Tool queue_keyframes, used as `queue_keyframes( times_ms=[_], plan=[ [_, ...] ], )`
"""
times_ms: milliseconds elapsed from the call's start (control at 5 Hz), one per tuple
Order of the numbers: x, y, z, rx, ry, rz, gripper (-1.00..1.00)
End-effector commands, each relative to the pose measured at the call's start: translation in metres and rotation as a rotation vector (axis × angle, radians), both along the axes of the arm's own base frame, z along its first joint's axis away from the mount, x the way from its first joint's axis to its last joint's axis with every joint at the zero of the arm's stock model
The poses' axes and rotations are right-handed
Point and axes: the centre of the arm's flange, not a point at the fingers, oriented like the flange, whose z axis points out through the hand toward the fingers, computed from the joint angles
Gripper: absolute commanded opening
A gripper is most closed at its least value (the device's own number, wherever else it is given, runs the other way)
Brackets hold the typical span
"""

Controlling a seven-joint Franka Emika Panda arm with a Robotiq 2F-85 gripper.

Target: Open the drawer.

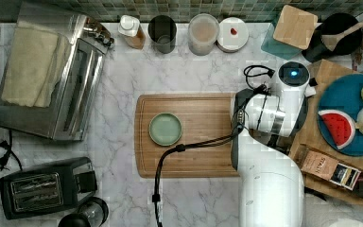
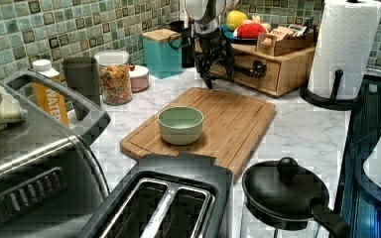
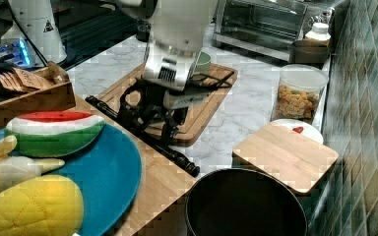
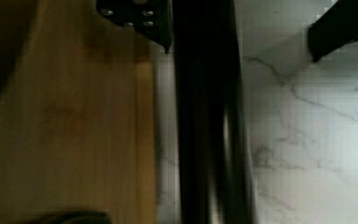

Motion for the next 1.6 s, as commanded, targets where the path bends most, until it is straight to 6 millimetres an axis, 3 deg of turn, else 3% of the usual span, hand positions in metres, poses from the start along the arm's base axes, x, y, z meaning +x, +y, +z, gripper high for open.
queue_keyframes(
  times_ms=[200, 600, 1000, 1400, 1600],
  plan=[
    [0.054, 0.033, 0.093, -0.026, -0.089, -0.063, 1.0],
    [0.101, 0.092, 0.069, 0.091, -0.211, 0.069, 1.0],
    [0.11, 0.169, 0.092, 0.128, -0.183, 0.054, 1.0],
    [0.131, 0.261, 0.09, 0.12, -0.241, -0.031, 1.0],
    [0.142, 0.288, 0.097, 0.141, -0.232, 0.006, 1.0]
  ],
)
